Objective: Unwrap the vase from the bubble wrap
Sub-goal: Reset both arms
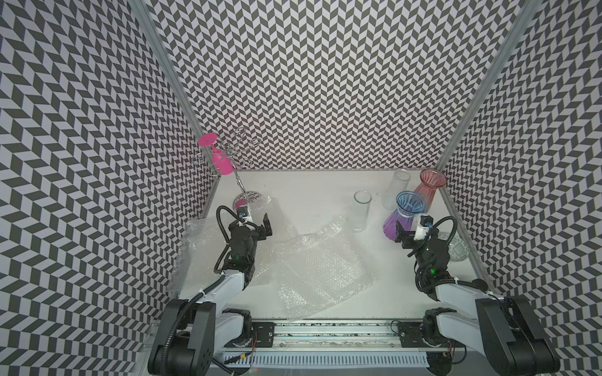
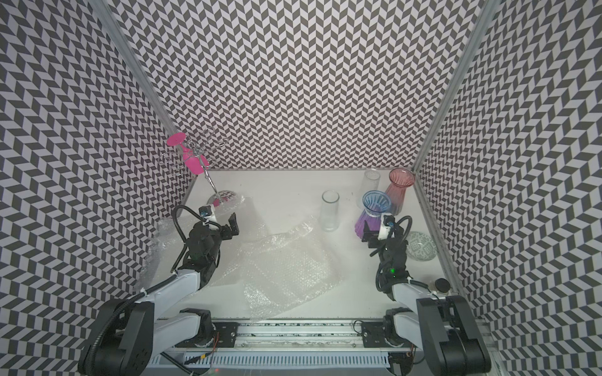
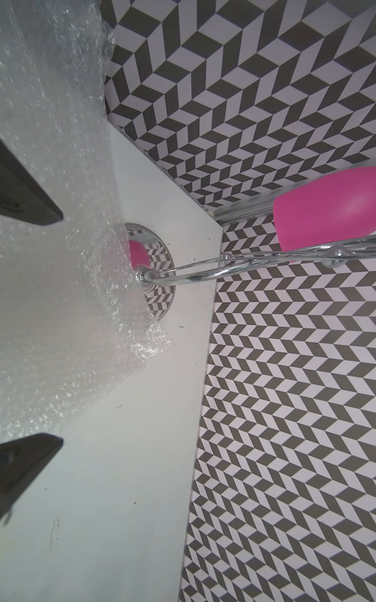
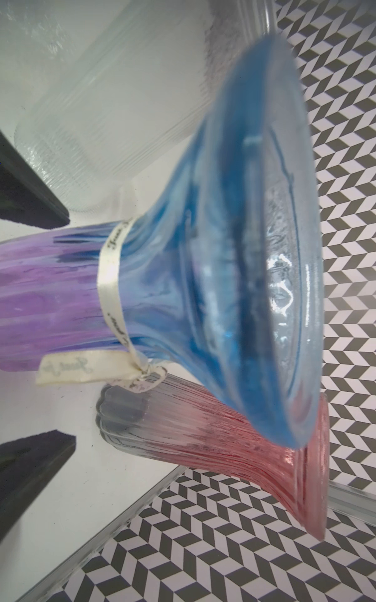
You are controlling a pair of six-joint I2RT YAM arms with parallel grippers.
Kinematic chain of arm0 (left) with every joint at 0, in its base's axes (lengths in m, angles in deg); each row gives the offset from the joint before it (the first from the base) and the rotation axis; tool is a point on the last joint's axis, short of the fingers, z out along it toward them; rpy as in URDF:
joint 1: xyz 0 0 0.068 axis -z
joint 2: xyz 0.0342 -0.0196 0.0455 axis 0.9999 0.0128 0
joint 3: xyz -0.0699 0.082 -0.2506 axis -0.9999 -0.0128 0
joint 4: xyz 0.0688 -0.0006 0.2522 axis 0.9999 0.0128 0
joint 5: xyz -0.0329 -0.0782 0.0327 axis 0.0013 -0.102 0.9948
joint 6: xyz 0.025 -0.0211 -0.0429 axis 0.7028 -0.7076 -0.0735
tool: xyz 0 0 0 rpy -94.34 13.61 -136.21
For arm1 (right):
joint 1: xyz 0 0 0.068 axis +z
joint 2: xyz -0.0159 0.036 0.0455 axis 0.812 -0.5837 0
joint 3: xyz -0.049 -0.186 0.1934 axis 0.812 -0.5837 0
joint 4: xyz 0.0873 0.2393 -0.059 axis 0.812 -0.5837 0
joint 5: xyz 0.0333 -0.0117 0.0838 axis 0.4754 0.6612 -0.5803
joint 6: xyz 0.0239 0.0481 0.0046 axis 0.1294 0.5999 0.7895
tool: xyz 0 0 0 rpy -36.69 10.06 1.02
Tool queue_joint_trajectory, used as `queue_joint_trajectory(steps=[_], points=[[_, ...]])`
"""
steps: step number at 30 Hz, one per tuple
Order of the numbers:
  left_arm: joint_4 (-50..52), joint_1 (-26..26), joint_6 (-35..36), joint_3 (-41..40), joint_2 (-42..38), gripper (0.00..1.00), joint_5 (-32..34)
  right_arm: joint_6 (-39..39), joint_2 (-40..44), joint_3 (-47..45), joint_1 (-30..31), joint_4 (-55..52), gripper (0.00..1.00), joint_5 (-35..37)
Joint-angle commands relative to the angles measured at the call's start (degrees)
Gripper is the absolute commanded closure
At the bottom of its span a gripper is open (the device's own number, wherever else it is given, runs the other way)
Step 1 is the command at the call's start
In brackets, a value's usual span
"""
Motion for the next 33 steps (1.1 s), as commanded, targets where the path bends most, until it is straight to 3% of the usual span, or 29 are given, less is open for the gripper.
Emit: queue_joint_trajectory(steps=[1, 7, 14, 19, 21, 23, 33], points=[[-8.83, -0.92, 1.15, -1.78, 1.62, 0.0, -0.86, -0.62, -2.63, -0.34, -0.49, 9.42, 0.01, -0.33], [-19.5, -3.1, -0.44, -3.48, 9.4, 0.0, 0.11, 0.21, -10.15, 1.87, -1.07, 15.74, 0.01, -1.07], [-24.45, -6.02, 4.04, -2.15, 14.05, 0.0, -8.37, 2.36, -18.94, 0.44, -1.14, 26.98, 0.01, 2.71], [-39.65, -6.31, 4.74, -4.27, 23.84, 0.0, -9.0, 2.82, -18.3, 0.08, -1.18, 26.82, 0.01, 4.18], [-31.83, -5.77, 4.57, -2.63, 21.4, 0.01, -8.14, 2.81, -18.43, 0.8, -1.19, 25.74, 0.01, 4.3], [-35.88, -5.26, 5.61, -3.39, 22.79, 0.0, -7.52, 3.46, -18.69, 2.09, -1.13, 23.83, 0.01, 5.42], [-33.93, -4.77, 5.76, -2.95, 22.11, 0.0, -6.61, 4.77, -19.72, 3.53, -1.15, 20.47, 0.01, 8.27]])
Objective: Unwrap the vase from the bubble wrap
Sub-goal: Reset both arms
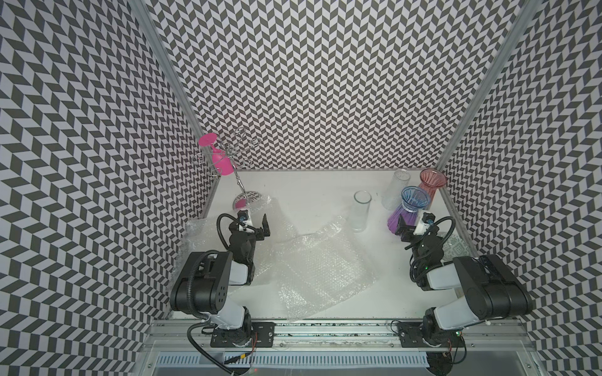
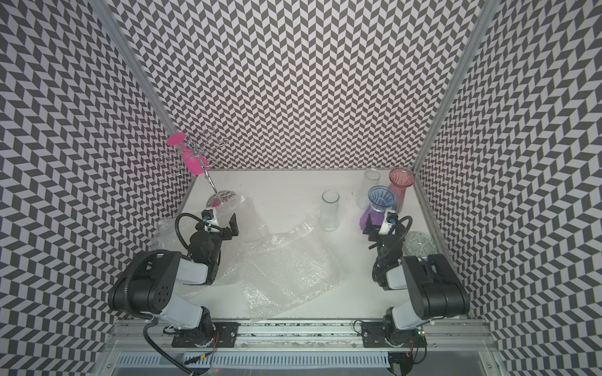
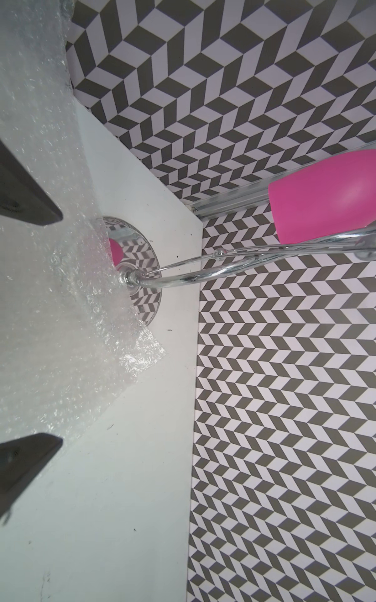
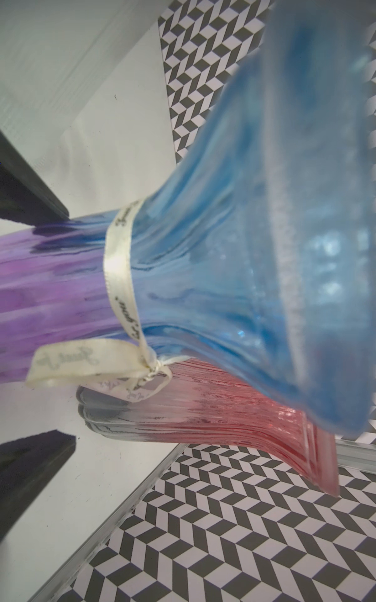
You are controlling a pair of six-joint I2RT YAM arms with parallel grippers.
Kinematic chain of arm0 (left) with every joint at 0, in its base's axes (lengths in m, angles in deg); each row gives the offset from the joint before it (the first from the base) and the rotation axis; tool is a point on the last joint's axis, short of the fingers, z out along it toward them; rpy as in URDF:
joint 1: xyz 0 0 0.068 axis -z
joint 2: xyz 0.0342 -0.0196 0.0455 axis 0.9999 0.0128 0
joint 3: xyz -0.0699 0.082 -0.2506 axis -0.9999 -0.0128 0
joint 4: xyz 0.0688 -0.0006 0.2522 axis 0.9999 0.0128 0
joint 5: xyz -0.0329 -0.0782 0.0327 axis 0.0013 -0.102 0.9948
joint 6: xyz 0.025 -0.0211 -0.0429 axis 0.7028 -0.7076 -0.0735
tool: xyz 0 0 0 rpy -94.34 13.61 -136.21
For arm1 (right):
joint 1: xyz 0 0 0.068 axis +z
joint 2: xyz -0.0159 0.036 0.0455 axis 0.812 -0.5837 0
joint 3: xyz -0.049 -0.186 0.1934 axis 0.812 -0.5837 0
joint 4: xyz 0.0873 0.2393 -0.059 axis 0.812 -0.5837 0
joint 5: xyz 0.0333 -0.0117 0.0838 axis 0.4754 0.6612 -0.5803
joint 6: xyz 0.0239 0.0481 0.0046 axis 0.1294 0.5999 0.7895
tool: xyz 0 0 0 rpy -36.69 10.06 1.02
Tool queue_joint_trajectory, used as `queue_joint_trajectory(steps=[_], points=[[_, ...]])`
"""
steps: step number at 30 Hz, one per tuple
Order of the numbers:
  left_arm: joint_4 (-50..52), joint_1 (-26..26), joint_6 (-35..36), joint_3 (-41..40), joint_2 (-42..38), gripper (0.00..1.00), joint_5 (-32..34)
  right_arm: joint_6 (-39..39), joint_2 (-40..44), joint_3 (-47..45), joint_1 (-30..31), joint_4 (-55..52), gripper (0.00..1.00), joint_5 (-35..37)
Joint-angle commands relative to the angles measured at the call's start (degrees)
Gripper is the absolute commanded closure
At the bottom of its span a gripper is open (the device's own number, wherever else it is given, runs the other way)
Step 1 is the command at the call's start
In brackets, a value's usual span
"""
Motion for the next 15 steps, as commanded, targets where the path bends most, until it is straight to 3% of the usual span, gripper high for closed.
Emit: queue_joint_trajectory(steps=[1, 15], points=[[-2.4, 0.37, 0.82, 0.05, -0.44, 0.0, 0.6, 0.48, -0.76, 1.06, -0.5, 1.09, 0.01, 1.78], [-1.74, 0.28, 0.8, 0.5, -0.2, 0.0, 0.51, 0.33, -0.96, 1.09, -0.44, 1.62, 0.01, 1.67]])
